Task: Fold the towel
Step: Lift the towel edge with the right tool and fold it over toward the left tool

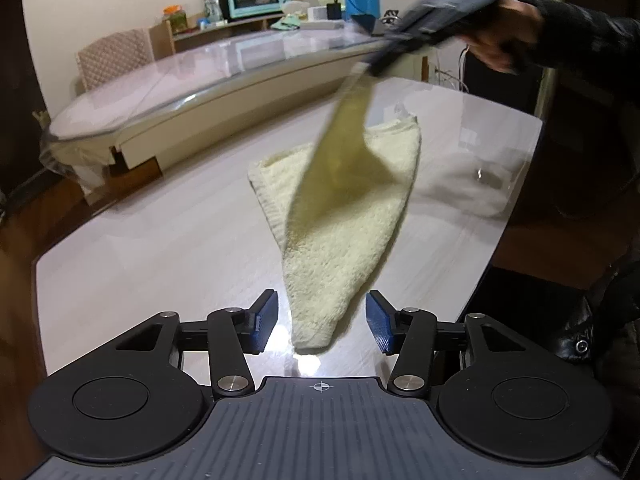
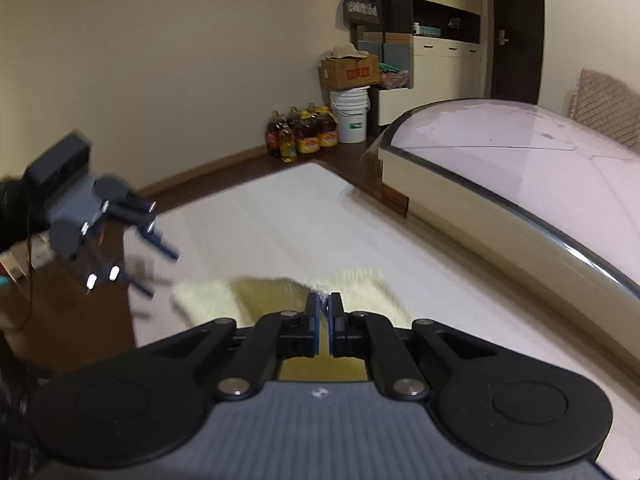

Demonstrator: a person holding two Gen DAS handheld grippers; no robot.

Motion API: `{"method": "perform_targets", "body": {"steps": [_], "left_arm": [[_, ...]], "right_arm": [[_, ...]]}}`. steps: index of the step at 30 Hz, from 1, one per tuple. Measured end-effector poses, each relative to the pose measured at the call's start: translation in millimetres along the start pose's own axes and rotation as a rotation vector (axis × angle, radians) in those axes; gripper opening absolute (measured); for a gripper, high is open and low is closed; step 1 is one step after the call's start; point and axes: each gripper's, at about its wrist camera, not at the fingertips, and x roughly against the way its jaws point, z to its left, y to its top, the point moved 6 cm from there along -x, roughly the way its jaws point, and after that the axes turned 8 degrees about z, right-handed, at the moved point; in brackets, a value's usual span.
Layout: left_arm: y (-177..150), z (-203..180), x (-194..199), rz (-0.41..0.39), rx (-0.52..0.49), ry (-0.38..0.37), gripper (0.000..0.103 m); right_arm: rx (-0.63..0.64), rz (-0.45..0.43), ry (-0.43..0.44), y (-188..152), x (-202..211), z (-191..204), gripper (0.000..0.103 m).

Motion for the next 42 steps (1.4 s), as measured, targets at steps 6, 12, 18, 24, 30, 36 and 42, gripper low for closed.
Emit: {"method": "perform_targets", "body": {"steps": [6, 12, 18, 24, 30, 36, 42], "left_arm": [[3, -8, 7, -0.021, -0.029, 0.005, 0.064], [3, -20, 9, -0.034, -0.082, 0.018, 0.065], [-2, -36, 4, -0.030, -0.168, 0.042, 0.074], [-7, -50, 1, -0.049, -0.254, 0.047, 0.089], [-6, -59, -5, -0.048, -0.330, 0.044, 0.089], [-7, -63, -13, -0.035, -0.365, 0.036, 0.089], [-8, -62, -24, -0.017, -0.376, 0.016, 0.069]], "right_arm": [[-0.059, 0.005, -0.052, -50, 21, 34, 0.004], [-0.094, 0.014, -0.088, -79, 29, 60, 0.004], [-0.143, 0.004, -0.106, -93, 40, 74, 0.004], [-0.202, -0.001, -0.133, -102, 47, 76, 0.004], [-0.221, -0.010, -0.141, -109, 50, 80, 0.004], [-0.231, -0.007, -0.148, -114, 57, 81, 0.004], [-0.252, -0.005, -0.146, -120, 57, 82, 0.004]]}}
